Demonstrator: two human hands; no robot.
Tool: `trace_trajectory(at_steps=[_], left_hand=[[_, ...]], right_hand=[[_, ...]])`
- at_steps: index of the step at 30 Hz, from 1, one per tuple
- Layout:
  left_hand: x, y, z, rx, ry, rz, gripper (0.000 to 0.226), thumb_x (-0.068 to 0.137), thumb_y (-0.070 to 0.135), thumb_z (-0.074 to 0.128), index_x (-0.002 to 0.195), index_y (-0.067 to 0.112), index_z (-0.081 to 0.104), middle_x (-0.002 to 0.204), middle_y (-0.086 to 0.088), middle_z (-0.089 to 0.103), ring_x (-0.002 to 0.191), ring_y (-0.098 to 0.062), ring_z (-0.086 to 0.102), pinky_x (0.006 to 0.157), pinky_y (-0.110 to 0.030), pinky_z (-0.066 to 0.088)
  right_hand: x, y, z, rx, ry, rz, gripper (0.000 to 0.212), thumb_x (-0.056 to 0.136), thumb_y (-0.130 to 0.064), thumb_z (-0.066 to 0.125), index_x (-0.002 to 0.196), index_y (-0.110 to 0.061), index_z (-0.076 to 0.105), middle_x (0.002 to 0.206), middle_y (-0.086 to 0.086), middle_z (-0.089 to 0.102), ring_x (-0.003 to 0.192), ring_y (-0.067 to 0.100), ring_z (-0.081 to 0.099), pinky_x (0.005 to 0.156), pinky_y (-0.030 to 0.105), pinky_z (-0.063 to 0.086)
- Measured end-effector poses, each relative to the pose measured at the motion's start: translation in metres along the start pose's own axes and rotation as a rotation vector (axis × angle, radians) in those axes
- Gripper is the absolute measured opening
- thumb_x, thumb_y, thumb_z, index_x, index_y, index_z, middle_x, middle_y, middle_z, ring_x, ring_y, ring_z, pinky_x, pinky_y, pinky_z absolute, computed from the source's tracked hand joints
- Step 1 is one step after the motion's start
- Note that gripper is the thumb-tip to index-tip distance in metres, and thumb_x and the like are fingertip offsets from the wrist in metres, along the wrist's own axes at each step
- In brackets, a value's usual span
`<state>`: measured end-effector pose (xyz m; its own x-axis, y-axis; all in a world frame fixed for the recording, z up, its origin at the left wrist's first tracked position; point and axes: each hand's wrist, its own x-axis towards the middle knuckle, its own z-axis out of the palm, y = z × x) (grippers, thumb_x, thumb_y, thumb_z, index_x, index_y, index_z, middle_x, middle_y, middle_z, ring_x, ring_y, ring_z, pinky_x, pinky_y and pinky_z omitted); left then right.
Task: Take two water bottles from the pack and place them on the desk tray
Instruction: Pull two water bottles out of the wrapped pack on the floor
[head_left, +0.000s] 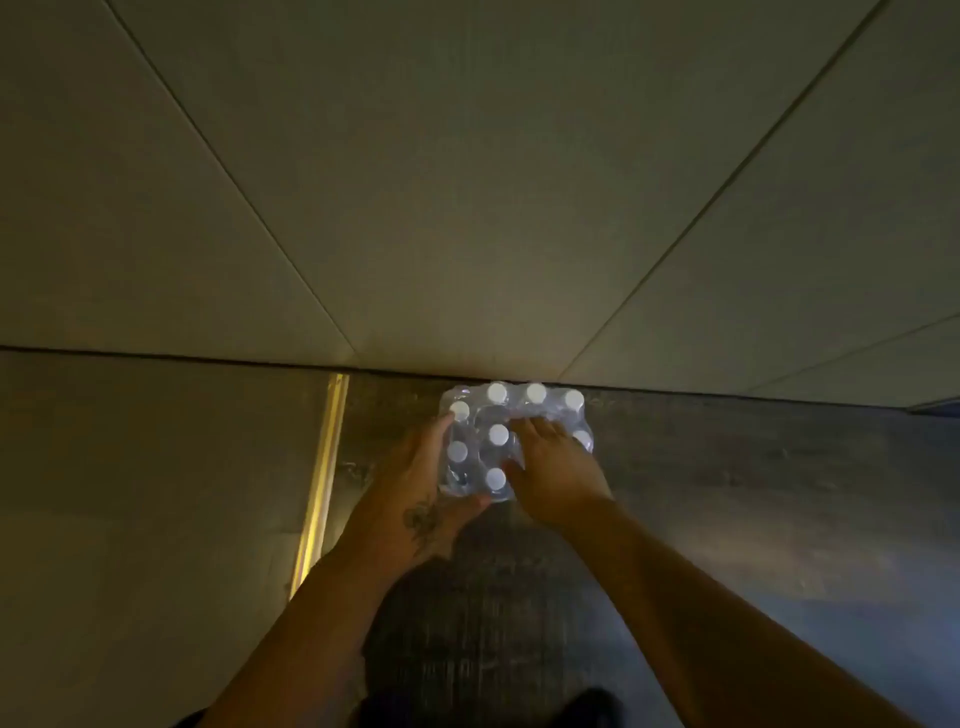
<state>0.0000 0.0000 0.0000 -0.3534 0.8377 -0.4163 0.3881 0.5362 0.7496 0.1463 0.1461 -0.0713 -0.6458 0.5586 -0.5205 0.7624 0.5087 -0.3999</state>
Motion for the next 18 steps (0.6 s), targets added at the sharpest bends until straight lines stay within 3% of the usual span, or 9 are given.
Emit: trace_trajectory(at_steps=[3,6,8,12,18], left_hand=[[0.032,-0.035,0.022,-0.052,-0.009,0.027,0.091,0.092,0.034,0.084,0.165,0.024,0.03,0.169,0.0,0.04,0.151,-0.018,0.042,0.122,-0.046,0.043],[0.053,-0.062,0.033,0.036,-0.011,0.07,0.096,0.089,0.043,0.083,0.165,0.036,0.025,0.171,0.004,0.035,0.153,-0.018,0.037,0.115,-0.035,0.041],[0.062,-0.073,0.032,0.077,-0.005,0.126,0.097,0.088,0.047,0.082,0.164,0.041,0.022,0.171,0.006,0.033,0.153,-0.018,0.037,0.115,-0.038,0.042],[0.075,-0.078,0.029,0.124,0.012,0.175,0.099,0.085,0.056,0.08,0.164,0.042,0.021,0.172,0.007,0.031,0.155,-0.018,0.036,0.118,-0.051,0.045],[0.08,-0.086,0.025,0.077,-0.016,0.167,0.104,0.078,0.052,0.089,0.161,0.041,0.027,0.168,0.005,0.037,0.151,-0.021,0.041,0.115,-0.052,0.049]], right_hand=[[0.045,0.01,0.034,-0.171,0.068,-0.054,0.06,0.102,-0.04,0.061,0.154,-0.022,0.038,0.161,0.009,0.044,0.15,0.032,0.04,0.125,0.054,0.029],[0.069,0.014,0.063,-0.344,0.129,-0.083,0.052,0.1,-0.038,0.06,0.147,-0.02,0.045,0.152,0.009,0.052,0.138,0.031,0.05,0.117,0.05,0.038],[0.077,0.017,0.073,-0.433,0.139,-0.07,0.051,0.098,-0.035,0.065,0.144,-0.02,0.048,0.15,0.009,0.052,0.137,0.03,0.051,0.117,0.048,0.038],[0.081,0.022,0.078,-0.366,0.152,-0.096,0.054,0.096,-0.029,0.071,0.145,-0.02,0.05,0.153,0.007,0.051,0.139,0.027,0.051,0.117,0.045,0.042],[0.054,0.016,0.032,-0.289,0.266,-0.239,0.044,0.101,-0.032,0.063,0.142,-0.021,0.054,0.147,0.004,0.053,0.129,0.02,0.056,0.108,0.04,0.05]])
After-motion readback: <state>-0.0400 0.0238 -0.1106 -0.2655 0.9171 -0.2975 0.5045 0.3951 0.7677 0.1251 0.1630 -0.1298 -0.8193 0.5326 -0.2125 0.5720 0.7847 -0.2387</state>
